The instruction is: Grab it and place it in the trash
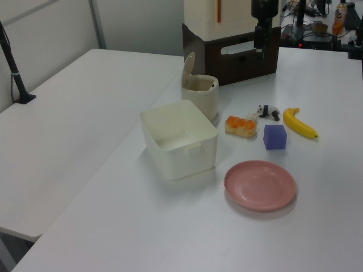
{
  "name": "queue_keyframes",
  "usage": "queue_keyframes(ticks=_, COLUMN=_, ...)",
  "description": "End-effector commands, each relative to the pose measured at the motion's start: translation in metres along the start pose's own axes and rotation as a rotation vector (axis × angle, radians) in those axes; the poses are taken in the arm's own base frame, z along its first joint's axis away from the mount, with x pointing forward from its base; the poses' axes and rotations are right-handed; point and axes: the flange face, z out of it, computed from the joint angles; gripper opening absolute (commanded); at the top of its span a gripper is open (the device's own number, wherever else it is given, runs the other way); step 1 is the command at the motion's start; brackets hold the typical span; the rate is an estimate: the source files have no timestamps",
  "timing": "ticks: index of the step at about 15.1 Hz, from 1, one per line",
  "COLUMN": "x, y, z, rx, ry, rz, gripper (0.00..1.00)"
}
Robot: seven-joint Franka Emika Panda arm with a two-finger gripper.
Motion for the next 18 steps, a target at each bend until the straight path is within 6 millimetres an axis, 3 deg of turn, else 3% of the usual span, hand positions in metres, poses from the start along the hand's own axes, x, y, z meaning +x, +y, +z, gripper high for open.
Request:
queue_keyframes(ticks=1, x=-0.003, y=-0.001, z=-0.005, rx=0.002, ry=0.01, rz=0.004, gripper=1.0)
queue_keyframes(ticks=13, x=-0.003, y=0.003, z=-0.004, rx=0.001, ry=0.01, rz=0.0, gripper=1.0)
queue_keyframes(ticks=18, x=-0.003, y=0.023, z=0.003, rx=0.003, ry=0.0, rz=-0.273, gripper=1.0)
